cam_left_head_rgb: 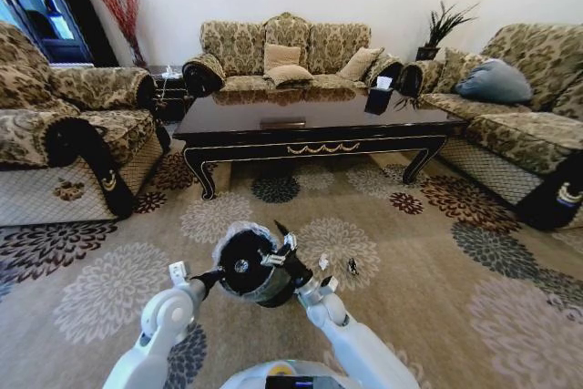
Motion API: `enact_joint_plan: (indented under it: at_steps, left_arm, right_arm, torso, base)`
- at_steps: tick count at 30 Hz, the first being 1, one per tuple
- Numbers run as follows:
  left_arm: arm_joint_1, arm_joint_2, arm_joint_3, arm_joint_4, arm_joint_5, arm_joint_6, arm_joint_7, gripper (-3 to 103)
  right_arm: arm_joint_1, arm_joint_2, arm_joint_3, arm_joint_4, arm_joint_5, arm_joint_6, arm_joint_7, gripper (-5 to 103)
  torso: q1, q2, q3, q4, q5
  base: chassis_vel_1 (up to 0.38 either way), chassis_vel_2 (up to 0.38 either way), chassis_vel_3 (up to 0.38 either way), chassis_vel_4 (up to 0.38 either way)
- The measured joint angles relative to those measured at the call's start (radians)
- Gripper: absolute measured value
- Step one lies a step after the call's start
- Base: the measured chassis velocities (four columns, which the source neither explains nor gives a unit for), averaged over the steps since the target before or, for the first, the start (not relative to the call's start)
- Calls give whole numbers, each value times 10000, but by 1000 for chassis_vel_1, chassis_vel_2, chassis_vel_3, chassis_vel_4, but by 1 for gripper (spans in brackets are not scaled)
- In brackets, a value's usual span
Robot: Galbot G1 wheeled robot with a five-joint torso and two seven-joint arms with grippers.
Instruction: Move to the front of the table and pick up the trash from the floor, then place it into the trash bin.
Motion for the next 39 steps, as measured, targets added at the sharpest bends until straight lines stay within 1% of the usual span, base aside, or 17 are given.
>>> enact_joint_plan:
  at_steps: [3, 4, 6, 7, 9, 10, 14, 16, 19, 21, 25, 26, 27, 30, 32, 35, 39]
  left_arm:
    - [103, 41, -921, 0, 43, 0, 11, 2]
    - [103, 41, -921, 0, 43, 0, 11, 2]
    - [184, 67, -1443, 1, 13, -5, -4, 2]
    - [273, 114, -1853, 1, -31, -16, -17, 2]
    - [377, 151, -2252, -38, -82, -18, -21, 2]
    - [377, 151, -2252, -38, -82, -18, -21, 2]
    - [571, 139, -2826, -238, -238, -17, -21, 2]
    - [593, 138, -2863, -262, -253, -18, -20, 2]
    - [781, 131, -3070, -471, -314, -17, -20, 2]
    - [805, 122, -3083, -506, -314, -16, -20, 2]
    - [901, 8, -3118, -718, -315, -14, -23, 2]
    - [901, 8, -3118, -718, -315, -14, -23, 2]
    - [926, -24, -3118, -762, -308, -14, -24, 2]
    - [1013, -118, -3095, -886, -263, -8, -33, 2]
    - [1024, -131, -3094, -901, -257, -8, -34, 2]
    - [1063, -154, -3092, -941, -219, -8, -44, 2]
    - [1074, -168, -3070, -974, -208, -8, -56, 2]
  right_arm:
    - [320, 143, 302, -506, 118, -349, 1511, 100]
    - [320, 143, 302, -506, 118, -349, 1511, 100]
    - [472, 225, 435, -790, 345, -690, 2449, 100]
    - [651, 330, 567, -1160, 560, -1015, 3539, 100]
    - [844, 486, 780, -1646, 650, -1421, 4668, 100]
    - [844, 486, 780, -1646, 650, -1421, 4668, 100]
    - [1044, 632, 1202, -2539, 479, -2443, 6479, 100]
    - [1050, 631, 1241, -2628, 416, -2521, 6547, 100]
    - [1041, 308, 1424, -3333, -348, -3543, 6491, 100]
    - [1041, 237, 1428, -3421, -352, -3636, 6373, 100]
    - [1120, -165, 1543, -3830, -398, -4013, 5610, 100]
    - [1120, -165, 1543, -3830, -398, -4013, 5610, 100]
    - [1152, -268, 1622, -3981, -745, -4083, 5367, 100]
    - [1303, -539, 2036, -4897, -2562, -4143, 4669, 100]
    - [1323, -588, 2078, -5024, -2747, -4186, 4644, 100]
    - [1342, -870, 2112, -5440, -2809, -4869, 4904, 100]
    - [1381, -915, 2186, -5964, -2926, -4882, 4946, 100]
  torso:
    - [0, 0, 0, 0, -1]
    - [0, 0, 0, 0, -1]
    - [0, 0, 0, 1, 1]
    - [0, 0, 0, 2, 0]
    - [0, 0, 1, 2, 1]
    - [0, 0, 1, 2, 1]
    - [0, 0, 1, -1, 1]
    - [0, 0, 0, -1, 1]
    - [0, 0, 0, -2, 1]
    - [0, 0, 1, -3, 0]
    - [0, 0, 0, -1, 2]
    - [0, 0, 0, -1, 2]
    - [0, 0, -1, 1, 2]
    - [0, 0, 0, -1, 3]
    - [0, 0, 0, -1, 3]
    - [0, 0, 0, -1, 3]
    - [0, 1, 0, -3, 3]
  base:
    - [0, 0, 0, 0]
    - [0, 0, 0, 0]
    - [0, 0, 0, 0]
    - [0, 0, 0, 0]
    - [0, 0, 0, 0]
    - [0, 0, 0, 0]
    - [0, 0, 0, 0]
    - [0, 0, 0, 0]
    - [0, 0, 0, 0]
    - [0, 0, 0, 0]
    - [0, 0, 0, 0]
    - [0, 0, 0, 0]
    - [0, 0, 0, 0]
    - [0, 0, 0, 0]
    - [0, 0, 0, 0]
    - [0, 0, 0, 0]
    - [0, 0, 0, 0]
